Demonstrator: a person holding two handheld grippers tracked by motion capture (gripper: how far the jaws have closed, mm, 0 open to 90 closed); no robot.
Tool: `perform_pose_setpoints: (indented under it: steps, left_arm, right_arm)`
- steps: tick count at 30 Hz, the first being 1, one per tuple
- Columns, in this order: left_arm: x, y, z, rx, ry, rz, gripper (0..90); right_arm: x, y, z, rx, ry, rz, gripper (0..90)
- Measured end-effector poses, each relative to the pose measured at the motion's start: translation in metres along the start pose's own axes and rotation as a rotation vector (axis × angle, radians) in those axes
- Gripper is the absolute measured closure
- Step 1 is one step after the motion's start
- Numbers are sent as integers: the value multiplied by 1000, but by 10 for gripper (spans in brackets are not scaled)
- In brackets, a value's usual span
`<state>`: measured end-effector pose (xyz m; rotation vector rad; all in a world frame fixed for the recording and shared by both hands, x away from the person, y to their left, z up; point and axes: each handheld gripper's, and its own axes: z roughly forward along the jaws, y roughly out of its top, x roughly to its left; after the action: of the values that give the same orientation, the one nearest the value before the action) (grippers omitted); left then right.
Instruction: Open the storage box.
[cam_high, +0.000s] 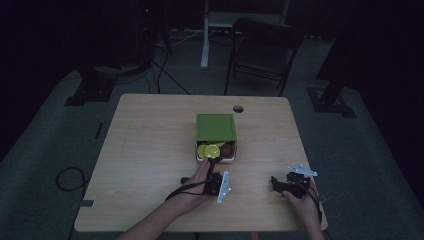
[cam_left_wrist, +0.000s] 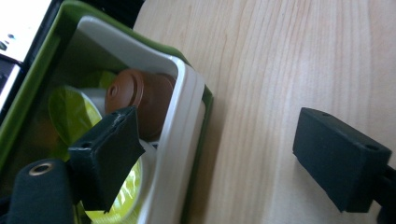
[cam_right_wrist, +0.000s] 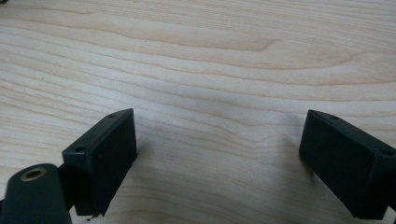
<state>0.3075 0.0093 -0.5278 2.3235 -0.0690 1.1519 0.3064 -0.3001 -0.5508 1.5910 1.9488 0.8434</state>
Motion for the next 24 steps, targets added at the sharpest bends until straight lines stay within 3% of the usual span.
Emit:
perform_pose_setpoints:
  steps: [6, 14, 24]
  left_arm:
    - [0, 3, 9, -6, 26, 43, 287]
    - [-4, 6, 20, 29, 105, 182, 392]
    - [-10, 7, 31, 50, 134, 248, 484]
  right_arm:
    - [0, 0, 0, 0, 0, 0, 108]
    - [0, 0, 0, 0, 0, 0, 108]
    - [0, 0, 0, 0, 0, 0, 108]
